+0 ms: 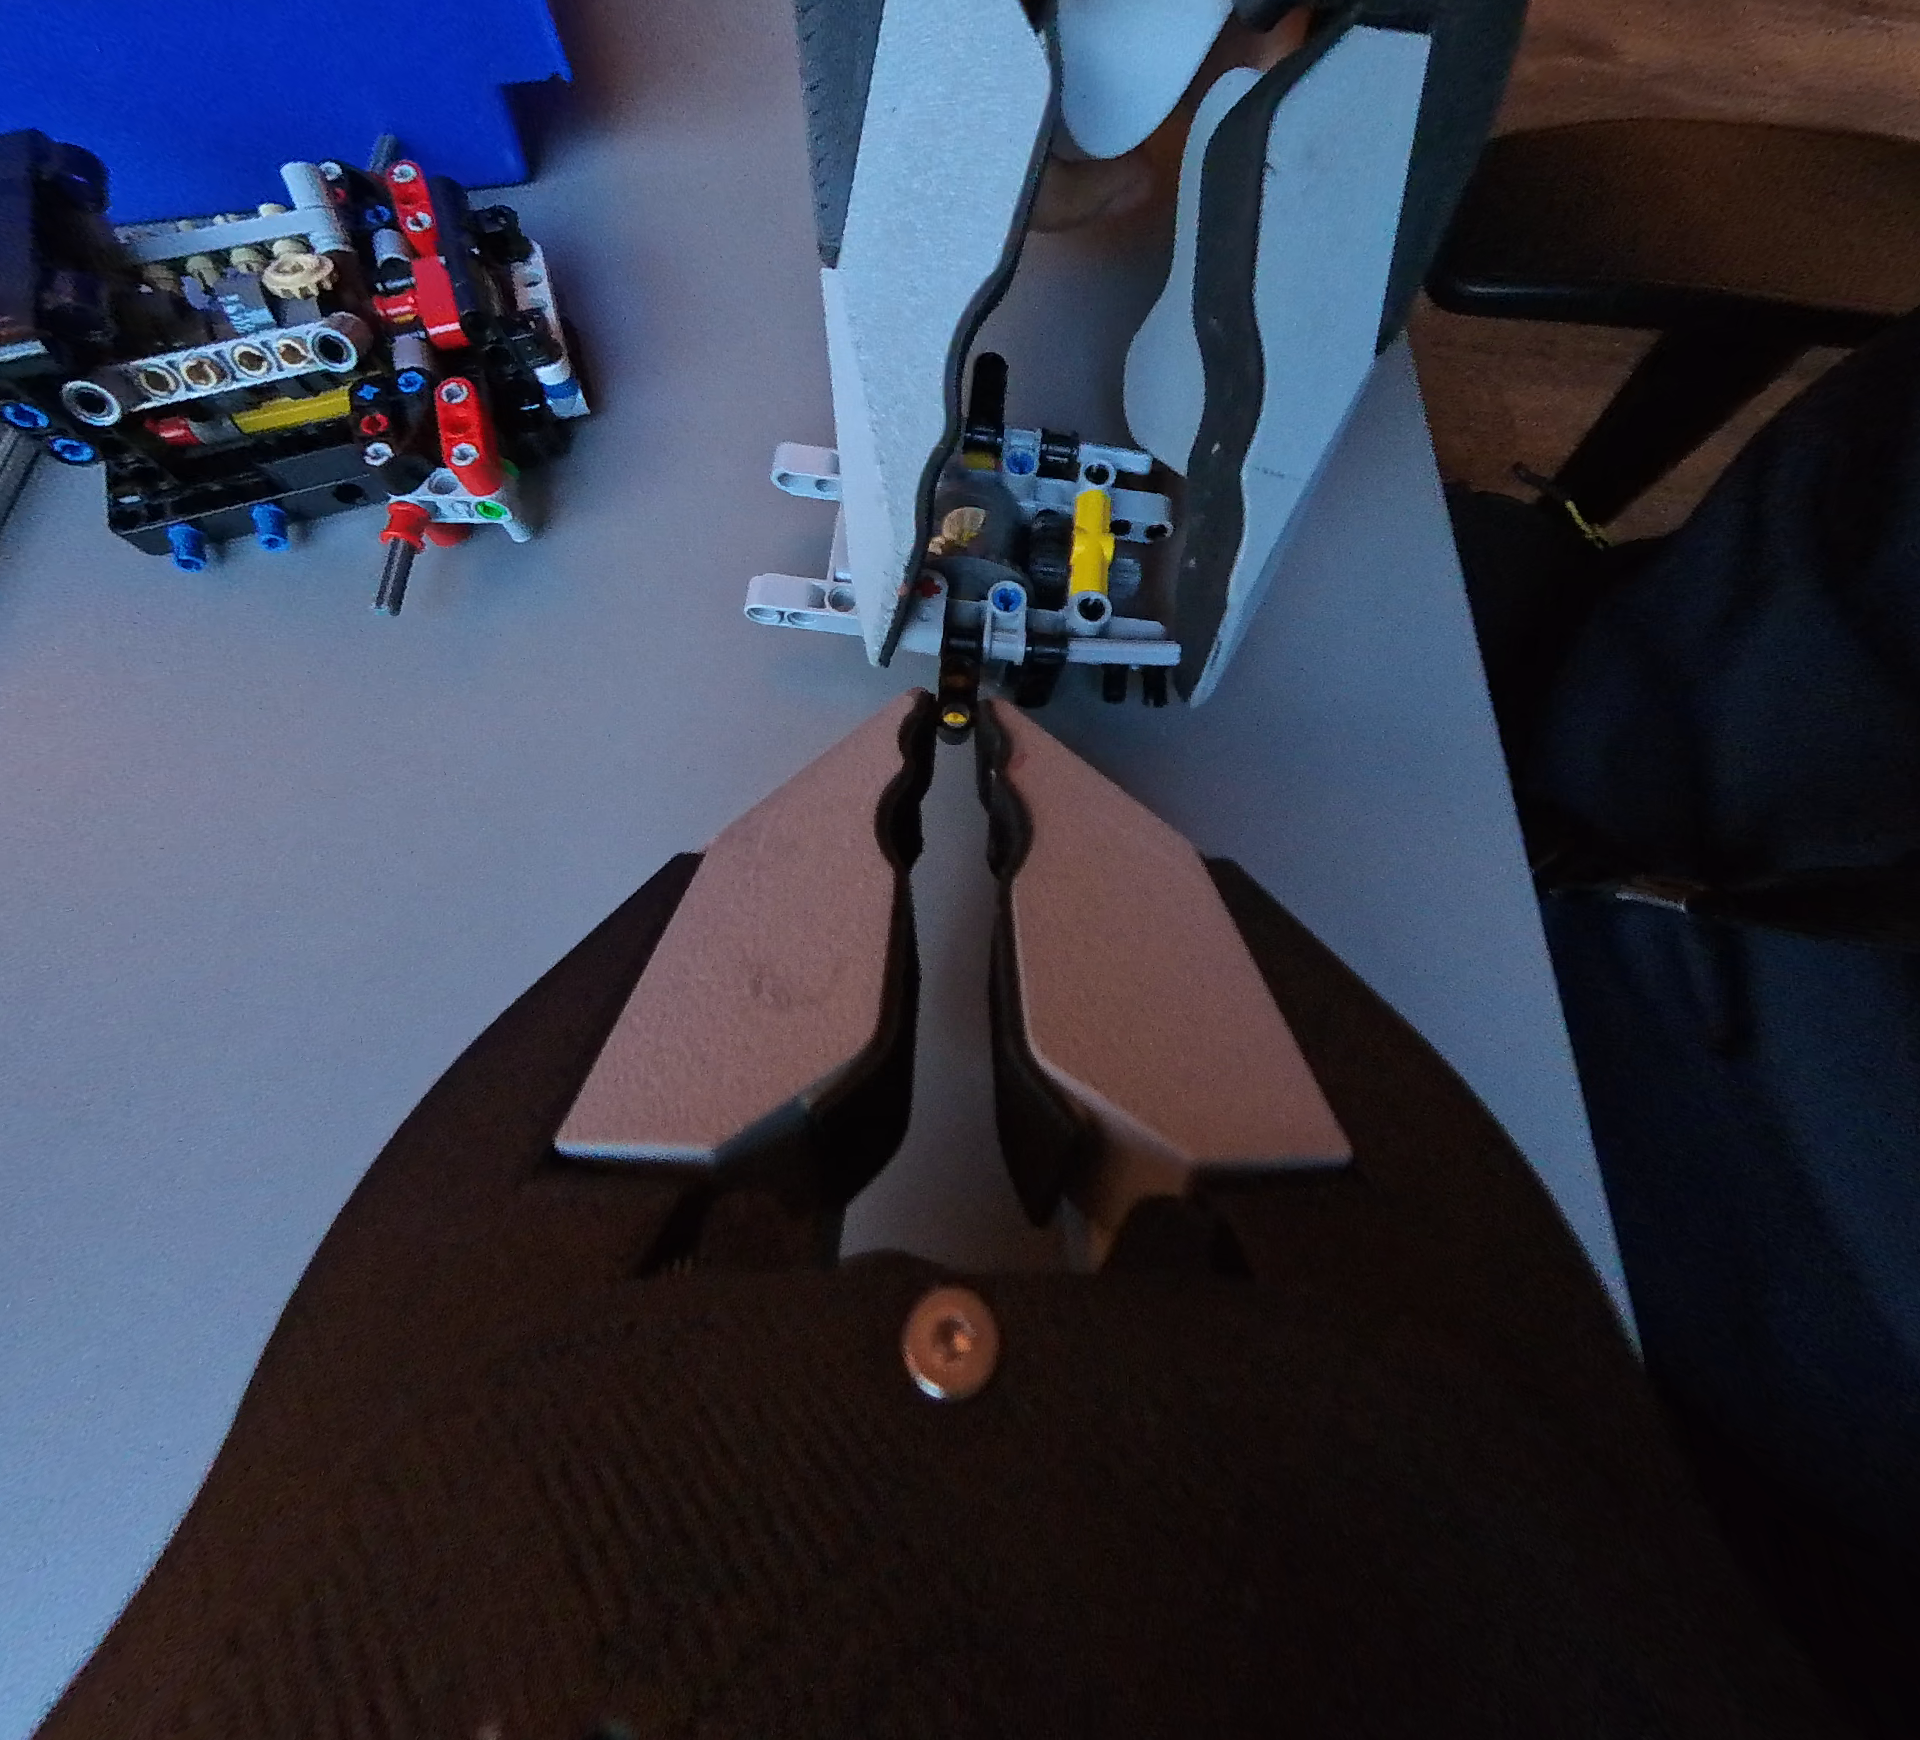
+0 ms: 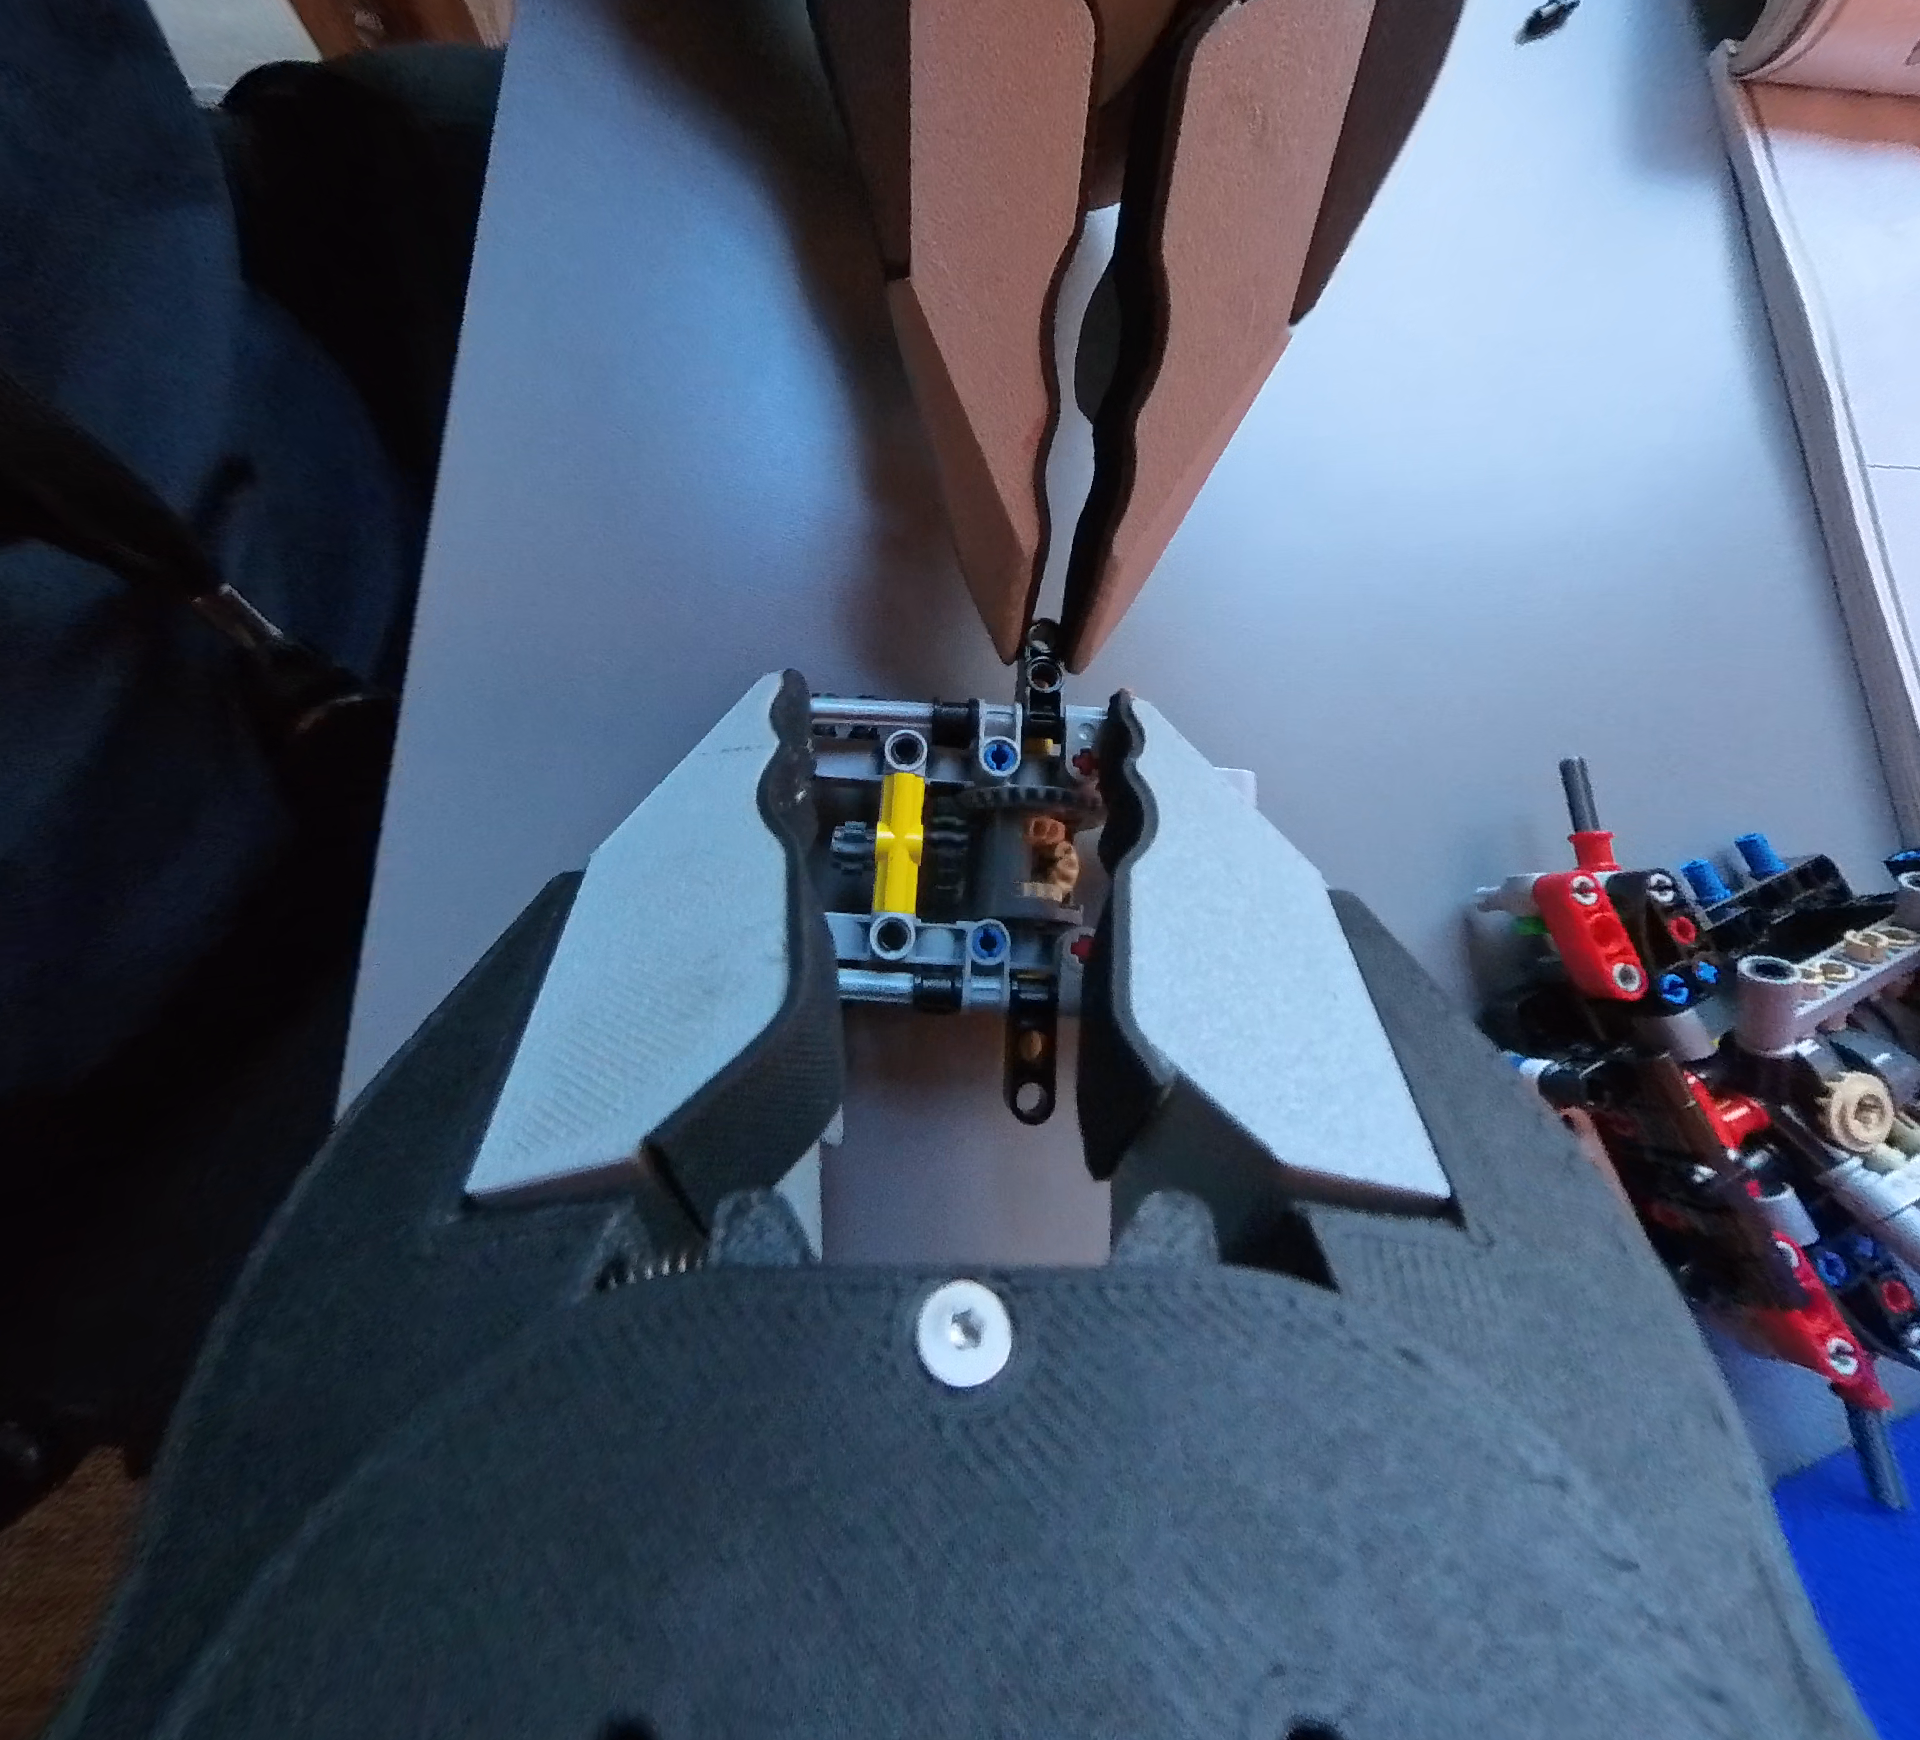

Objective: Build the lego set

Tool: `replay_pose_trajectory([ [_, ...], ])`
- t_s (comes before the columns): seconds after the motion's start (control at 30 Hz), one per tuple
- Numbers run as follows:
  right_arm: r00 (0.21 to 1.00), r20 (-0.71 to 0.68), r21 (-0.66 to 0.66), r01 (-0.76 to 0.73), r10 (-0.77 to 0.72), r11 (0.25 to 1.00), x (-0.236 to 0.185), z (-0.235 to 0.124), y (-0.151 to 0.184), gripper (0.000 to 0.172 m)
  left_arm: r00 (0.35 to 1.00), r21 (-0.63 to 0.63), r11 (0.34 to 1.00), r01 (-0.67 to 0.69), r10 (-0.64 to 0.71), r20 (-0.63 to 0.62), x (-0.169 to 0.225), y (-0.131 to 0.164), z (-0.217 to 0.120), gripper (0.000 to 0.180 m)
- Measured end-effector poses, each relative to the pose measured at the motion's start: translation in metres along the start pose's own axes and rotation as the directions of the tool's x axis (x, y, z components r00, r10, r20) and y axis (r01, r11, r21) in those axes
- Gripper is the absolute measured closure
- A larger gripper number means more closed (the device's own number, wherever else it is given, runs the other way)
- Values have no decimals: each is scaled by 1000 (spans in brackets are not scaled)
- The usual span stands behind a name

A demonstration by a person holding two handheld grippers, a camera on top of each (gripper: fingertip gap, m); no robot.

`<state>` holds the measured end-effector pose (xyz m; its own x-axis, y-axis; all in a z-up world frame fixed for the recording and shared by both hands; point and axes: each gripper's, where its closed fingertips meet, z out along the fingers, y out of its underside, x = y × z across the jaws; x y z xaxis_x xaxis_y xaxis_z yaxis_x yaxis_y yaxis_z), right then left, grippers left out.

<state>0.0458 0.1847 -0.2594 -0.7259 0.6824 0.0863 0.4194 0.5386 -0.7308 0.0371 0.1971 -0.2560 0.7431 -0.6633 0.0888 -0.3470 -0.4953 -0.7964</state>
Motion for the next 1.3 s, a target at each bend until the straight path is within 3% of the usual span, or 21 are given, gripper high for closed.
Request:
replay_pose_trajectory([
  [0.3,997,-12,29,-71,71,997,2,-1,-1,118,999,9,1000,-4,4,32,-1,-2,2,176],
  [0.73,998,-40,-70,-56,53,996,-2,2,1,118,1000,-19,1000,-1,2,10,3,2,3,176],
  [0.83,994,-105,-20,-3,1,1000,-1,3,0,118,1000,-10,1000,13,-13,7,3,2,1,176],
  [1.07,993,4,102,-115,115,988,-1,-1,-3,119,999,11,999,34,-34,8,2,-2,1,176],
  [1.3,990,-52,91,-124,129,988,4,1,-2,118,999,8,999,42,-42,26,-3,-1,1,176],
])
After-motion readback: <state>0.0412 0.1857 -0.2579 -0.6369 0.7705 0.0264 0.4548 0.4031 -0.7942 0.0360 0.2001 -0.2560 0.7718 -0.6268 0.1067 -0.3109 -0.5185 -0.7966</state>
